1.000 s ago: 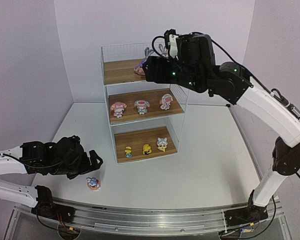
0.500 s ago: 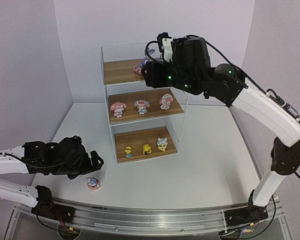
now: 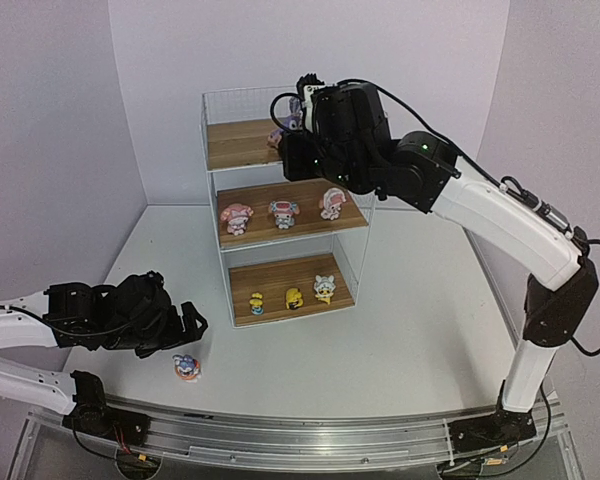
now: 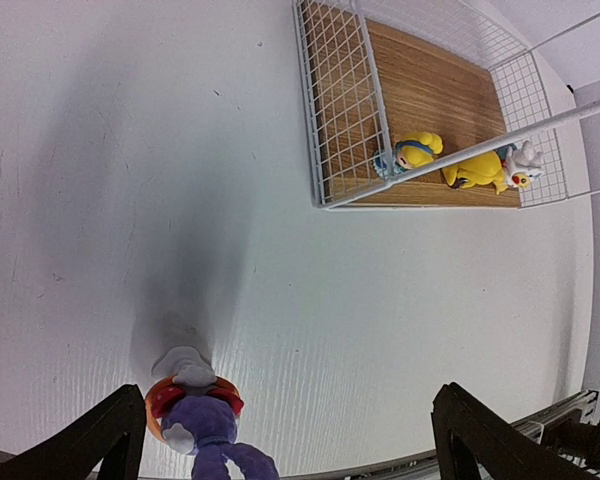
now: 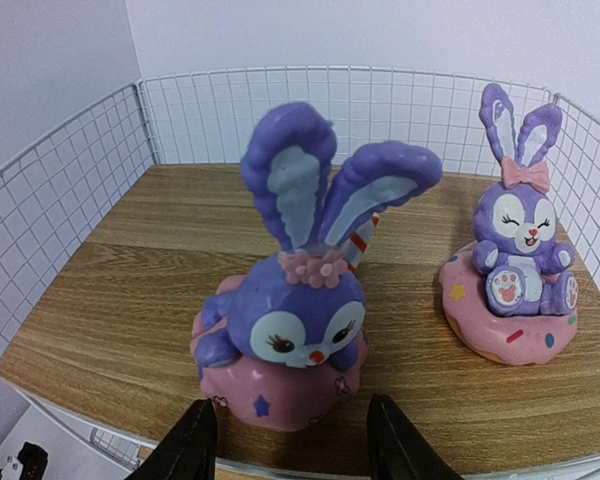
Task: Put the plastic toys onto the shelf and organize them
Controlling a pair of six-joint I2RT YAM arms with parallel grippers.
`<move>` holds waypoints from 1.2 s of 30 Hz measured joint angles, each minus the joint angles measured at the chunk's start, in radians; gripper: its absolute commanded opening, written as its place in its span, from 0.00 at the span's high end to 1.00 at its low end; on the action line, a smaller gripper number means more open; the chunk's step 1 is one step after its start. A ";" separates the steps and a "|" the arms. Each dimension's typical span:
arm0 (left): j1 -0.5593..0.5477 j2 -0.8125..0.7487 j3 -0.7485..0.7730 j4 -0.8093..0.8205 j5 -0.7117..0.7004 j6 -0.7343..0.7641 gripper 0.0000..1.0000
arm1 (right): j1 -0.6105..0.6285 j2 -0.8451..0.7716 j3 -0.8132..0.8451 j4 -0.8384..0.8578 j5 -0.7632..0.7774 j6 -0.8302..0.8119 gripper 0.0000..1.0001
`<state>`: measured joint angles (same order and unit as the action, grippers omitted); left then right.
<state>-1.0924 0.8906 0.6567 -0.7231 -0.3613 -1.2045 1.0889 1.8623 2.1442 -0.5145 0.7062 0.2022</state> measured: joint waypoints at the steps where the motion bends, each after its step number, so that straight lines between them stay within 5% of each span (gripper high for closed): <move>1: 0.000 0.000 0.000 0.000 0.000 0.000 0.00 | 0.000 0.006 0.007 0.001 0.005 0.000 0.54; 14: 0.000 0.000 0.000 0.001 -0.001 0.000 0.00 | 0.000 0.069 0.066 0.030 0.057 -0.020 0.55; 26: 0.000 0.000 0.014 -0.029 0.005 0.000 0.00 | 0.000 -0.012 -0.028 0.042 -0.028 -0.030 0.28; 31: 0.000 0.006 0.063 -0.087 0.034 0.001 0.00 | 0.000 -0.161 -0.145 0.034 -0.154 -0.049 0.06; 36: 0.000 0.060 0.076 -0.128 0.081 0.000 0.01 | 0.000 -0.396 -0.354 0.046 -0.288 -0.038 0.02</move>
<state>-1.0924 0.9508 0.7322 -0.8512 -0.2805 -1.2043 1.0889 1.4668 1.7906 -0.4688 0.4184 0.1646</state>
